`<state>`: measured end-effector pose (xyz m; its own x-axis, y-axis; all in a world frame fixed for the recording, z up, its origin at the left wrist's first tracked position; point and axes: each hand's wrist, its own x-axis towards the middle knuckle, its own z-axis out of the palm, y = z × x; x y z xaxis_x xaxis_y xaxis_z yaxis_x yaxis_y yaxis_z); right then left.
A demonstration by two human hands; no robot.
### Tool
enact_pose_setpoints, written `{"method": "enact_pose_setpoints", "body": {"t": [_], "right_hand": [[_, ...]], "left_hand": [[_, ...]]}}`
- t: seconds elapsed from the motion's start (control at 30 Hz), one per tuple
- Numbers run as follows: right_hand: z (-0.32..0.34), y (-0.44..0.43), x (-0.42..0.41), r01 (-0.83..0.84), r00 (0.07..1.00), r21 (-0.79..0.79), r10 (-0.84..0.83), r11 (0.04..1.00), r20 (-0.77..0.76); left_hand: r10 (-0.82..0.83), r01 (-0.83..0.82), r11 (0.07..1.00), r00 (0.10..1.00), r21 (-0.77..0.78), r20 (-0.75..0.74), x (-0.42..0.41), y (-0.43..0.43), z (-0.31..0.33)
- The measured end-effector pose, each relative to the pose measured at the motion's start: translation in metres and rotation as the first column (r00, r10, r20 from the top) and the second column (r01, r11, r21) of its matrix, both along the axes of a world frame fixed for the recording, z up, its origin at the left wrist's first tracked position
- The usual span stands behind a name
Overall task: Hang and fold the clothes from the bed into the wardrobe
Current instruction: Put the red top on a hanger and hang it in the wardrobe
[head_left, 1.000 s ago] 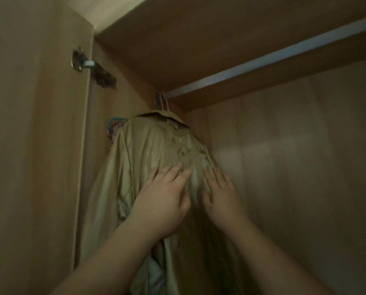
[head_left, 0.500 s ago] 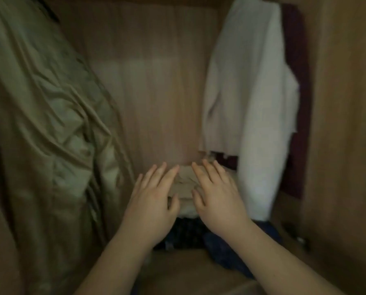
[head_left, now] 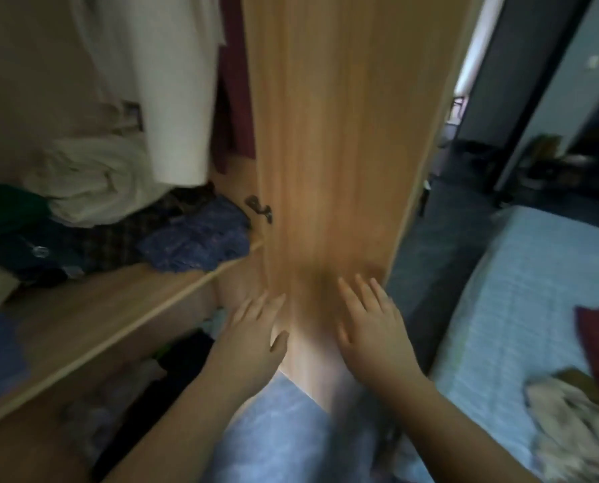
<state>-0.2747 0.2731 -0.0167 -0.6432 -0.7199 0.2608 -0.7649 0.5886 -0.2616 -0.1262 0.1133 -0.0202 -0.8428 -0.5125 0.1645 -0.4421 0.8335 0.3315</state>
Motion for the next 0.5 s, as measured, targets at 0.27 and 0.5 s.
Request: {"method": "enact_pose_setpoints", "body": {"t": [0.27, 0.5], "right_hand": [[-0.057, 0.276, -0.028, 0.326, 0.944, 0.050, -0.328, 0.944, 0.040], [-0.071, 0.516, -0.036, 0.533, 0.843, 0.080, -0.536, 0.843, 0.032]], "left_hand": [[-0.257, 0.248, 0.964, 0.963, 0.099, 0.086, -0.086, 0.214, -0.057], [-0.580, 0.570, 0.810, 0.814, 0.141, 0.039, -0.160, 0.452, -0.067]]}}
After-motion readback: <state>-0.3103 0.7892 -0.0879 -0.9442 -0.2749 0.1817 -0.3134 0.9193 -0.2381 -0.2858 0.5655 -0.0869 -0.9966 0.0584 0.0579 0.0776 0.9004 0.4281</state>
